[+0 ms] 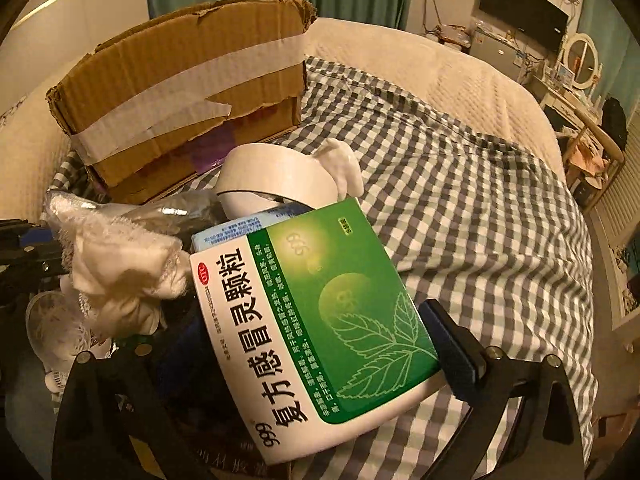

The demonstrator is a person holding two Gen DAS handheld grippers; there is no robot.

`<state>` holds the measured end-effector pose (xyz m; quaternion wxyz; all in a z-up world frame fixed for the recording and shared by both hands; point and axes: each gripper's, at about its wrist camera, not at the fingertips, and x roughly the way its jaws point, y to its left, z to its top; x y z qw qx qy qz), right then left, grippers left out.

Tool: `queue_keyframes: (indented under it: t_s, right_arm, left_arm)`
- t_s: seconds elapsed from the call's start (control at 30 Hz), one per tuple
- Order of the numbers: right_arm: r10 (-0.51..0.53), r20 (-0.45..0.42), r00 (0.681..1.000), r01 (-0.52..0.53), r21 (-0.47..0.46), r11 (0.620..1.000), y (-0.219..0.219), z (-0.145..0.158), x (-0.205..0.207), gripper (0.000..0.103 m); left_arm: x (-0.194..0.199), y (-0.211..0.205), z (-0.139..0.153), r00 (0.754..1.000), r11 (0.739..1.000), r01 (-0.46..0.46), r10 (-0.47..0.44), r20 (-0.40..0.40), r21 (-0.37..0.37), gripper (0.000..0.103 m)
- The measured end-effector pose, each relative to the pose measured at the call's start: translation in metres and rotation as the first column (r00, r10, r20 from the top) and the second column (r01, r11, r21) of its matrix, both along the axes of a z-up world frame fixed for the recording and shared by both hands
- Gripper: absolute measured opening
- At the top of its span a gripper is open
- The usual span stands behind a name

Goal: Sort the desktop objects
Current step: 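Grasp the green medicine box with the right tool while the left tool grasps the printed wrapper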

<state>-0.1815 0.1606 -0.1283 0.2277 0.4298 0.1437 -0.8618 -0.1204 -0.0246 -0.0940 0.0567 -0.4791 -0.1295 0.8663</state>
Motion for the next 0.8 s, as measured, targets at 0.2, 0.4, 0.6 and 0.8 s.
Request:
queue_keyframes:
  t_s: [0.2, 0.4, 0.6, 0.8]
  right_arm:
    - [-0.059, -0.023, 0.998, 0.059, -0.014, 0.998, 0.007, 0.018, 0.023, 0.085]
    - [-0.109, -0.060, 0.992, 0.108, -0.023, 0.994, 0.014, 0.038, 0.043, 0.084]
    - [-0.135, -0.082, 0.987, 0.131, -0.051, 0.990, 0.017, 0.060, 0.065, 0.084]
    - [-0.146, -0.123, 0.982, 0.142, -0.044, 0.989, 0.015, 0.084, 0.082, 0.084]
  left_arm:
    - [0.001, -0.001, 0.003, 1.000, 1.000, 0.004, -0.004, -0.001, 0.000, 0.015]
    - [0.002, -0.008, 0.000, 0.999, 0.998, -0.042, 0.041, 0.026, 0.035, 0.016]
    - [0.011, 0.005, 0.012, 0.999, 0.998, -0.018, 0.015, -0.042, -0.059, 0.004]
    - [0.019, 0.001, 0.023, 0.997, 0.999, -0.021, 0.018, -0.076, -0.044, 0.003]
